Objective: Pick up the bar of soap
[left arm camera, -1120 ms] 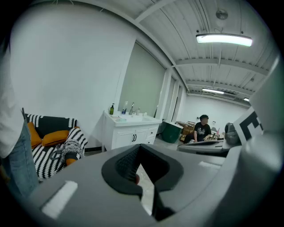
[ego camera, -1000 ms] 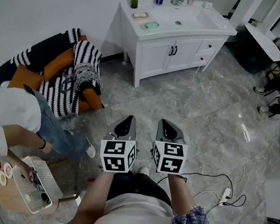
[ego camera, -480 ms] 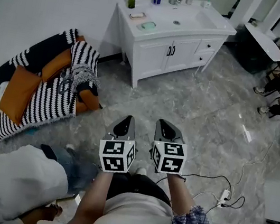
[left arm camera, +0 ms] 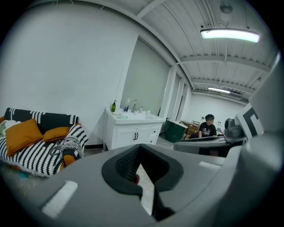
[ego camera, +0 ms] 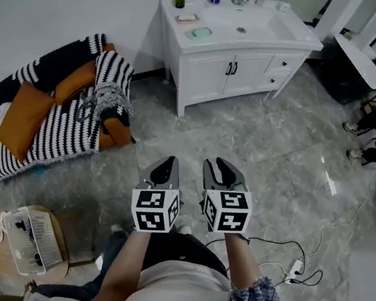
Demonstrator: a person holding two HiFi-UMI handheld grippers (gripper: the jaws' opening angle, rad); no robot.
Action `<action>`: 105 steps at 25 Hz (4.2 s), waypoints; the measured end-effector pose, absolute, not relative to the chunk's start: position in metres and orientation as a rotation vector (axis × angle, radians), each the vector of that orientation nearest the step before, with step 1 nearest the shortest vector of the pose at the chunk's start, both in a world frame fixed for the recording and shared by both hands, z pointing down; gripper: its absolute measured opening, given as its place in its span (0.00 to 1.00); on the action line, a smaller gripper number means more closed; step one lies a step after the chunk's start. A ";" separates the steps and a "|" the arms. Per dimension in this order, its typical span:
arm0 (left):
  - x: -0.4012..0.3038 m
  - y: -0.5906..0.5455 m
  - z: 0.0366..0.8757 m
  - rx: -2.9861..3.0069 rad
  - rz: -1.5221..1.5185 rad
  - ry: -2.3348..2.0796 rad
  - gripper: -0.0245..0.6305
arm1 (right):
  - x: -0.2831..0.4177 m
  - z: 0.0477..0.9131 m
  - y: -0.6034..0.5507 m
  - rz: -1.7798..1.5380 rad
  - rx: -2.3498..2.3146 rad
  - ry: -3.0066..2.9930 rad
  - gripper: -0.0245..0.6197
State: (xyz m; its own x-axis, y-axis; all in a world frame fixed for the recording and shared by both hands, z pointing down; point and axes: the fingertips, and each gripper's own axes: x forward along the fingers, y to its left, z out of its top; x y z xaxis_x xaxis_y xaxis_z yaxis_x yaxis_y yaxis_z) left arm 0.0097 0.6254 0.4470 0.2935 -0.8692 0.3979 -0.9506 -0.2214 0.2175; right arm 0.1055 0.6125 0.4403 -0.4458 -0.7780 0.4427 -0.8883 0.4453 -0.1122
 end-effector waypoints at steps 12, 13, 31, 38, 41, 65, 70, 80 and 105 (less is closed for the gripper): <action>0.000 0.580 0.453 2.145 0.264 -1.641 0.05 | 0.101 0.444 0.563 0.450 1.445 -2.387 0.21; -0.002 0.575 0.452 2.149 0.263 -1.641 0.05 | 0.099 0.443 0.557 0.443 1.446 -2.388 0.21; -0.056 0.478 0.438 2.178 0.267 -1.633 0.05 | 0.047 0.436 0.455 0.423 1.453 -2.351 0.21; -0.079 0.450 0.437 2.194 0.269 -1.609 0.05 | 0.019 0.437 0.431 0.435 1.436 -2.349 0.21; -0.085 0.438 0.440 2.204 0.274 -1.587 0.05 | 0.008 0.436 0.421 0.427 1.437 -2.353 0.21; -0.109 0.383 0.439 2.254 0.303 -1.533 0.05 | -0.009 0.429 0.364 0.501 1.549 -2.328 0.21; -0.104 0.373 0.438 2.262 0.289 -1.529 0.05 | -0.004 0.425 0.354 0.465 1.571 -2.316 0.21; -0.085 0.343 0.447 2.237 0.304 -1.526 0.05 | 0.007 0.429 0.324 0.492 1.524 -2.351 0.21; -0.058 0.225 0.446 2.137 0.300 -1.597 0.05 | 0.041 0.425 0.208 0.451 1.404 -2.412 0.27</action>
State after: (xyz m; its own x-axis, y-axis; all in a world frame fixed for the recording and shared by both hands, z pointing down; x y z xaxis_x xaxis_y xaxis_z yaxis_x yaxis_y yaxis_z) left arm -0.0575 0.2253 0.4455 0.3052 -0.8490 0.4314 -0.9477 -0.2263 0.2250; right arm 0.0407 0.2084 0.4247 -0.4697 -0.7771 0.4189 -0.8759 0.4694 -0.1116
